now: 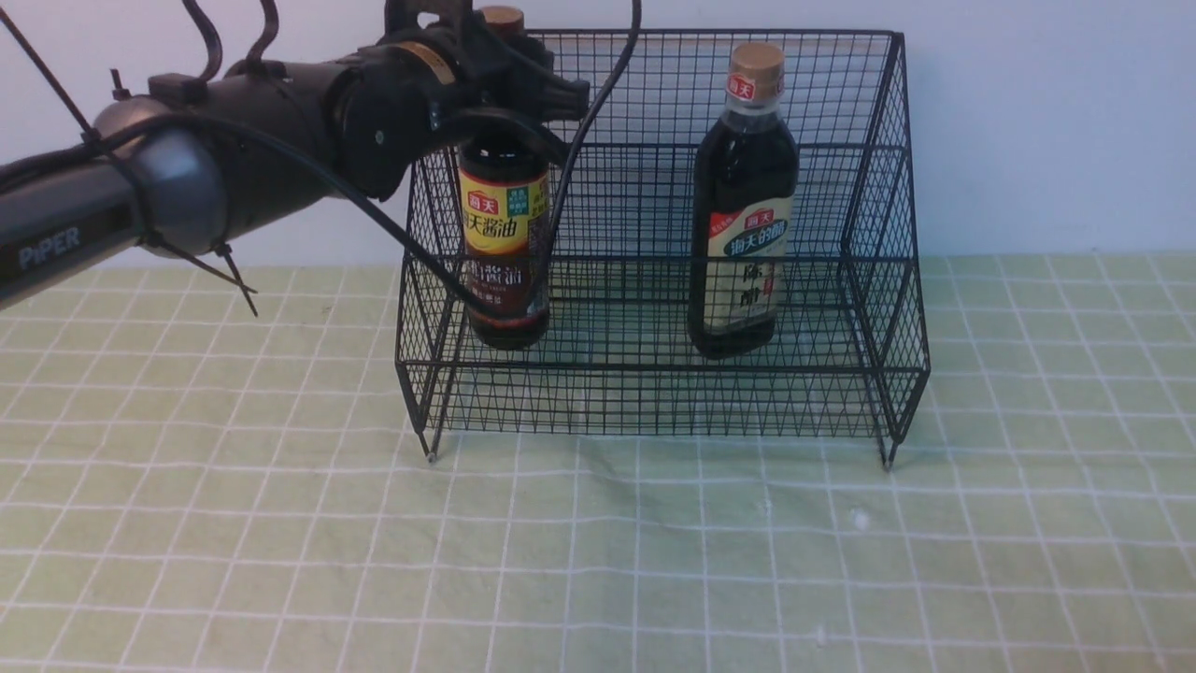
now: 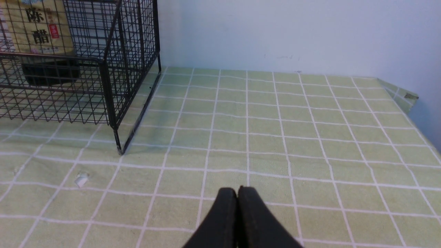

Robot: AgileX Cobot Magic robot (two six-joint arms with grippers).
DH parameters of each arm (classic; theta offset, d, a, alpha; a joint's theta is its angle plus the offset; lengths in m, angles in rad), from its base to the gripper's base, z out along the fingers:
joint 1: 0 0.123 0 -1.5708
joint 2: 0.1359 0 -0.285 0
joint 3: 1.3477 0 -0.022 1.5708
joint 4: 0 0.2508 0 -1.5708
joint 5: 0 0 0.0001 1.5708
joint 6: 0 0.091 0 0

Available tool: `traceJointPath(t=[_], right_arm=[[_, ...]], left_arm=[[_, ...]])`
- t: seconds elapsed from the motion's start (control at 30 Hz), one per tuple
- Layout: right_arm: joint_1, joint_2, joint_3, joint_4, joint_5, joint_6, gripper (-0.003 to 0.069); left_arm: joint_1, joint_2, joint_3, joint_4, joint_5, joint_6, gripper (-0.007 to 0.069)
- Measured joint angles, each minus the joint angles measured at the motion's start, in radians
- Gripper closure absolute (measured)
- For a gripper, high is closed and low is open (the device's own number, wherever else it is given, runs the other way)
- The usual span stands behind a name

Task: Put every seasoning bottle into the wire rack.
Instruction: Use the left arm to put the condiment bottle back on the shelf

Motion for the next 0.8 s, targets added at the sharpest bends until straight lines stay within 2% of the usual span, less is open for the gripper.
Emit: traceJointPath(t=[0.33, 0.6, 0.8], right_arm=[[0.0, 0.0, 0.0, 0.0, 0.0, 0.0, 0.0673], [0.0, 0.0, 0.0, 0.0, 0.0, 0.0, 0.0673], [0.0, 0.0, 0.0, 0.0, 0.0, 0.0, 0.0673]], left_arm=[[0.0, 0.008, -0.004, -0.008, 0.036, -0.003, 0.0364], [0.0, -0.023, -0.018, -0.008, 0.083, -0.003, 0.0233], [0.0, -0.078, -0.019, -0.008, 0.111, 0.023, 0.0218]])
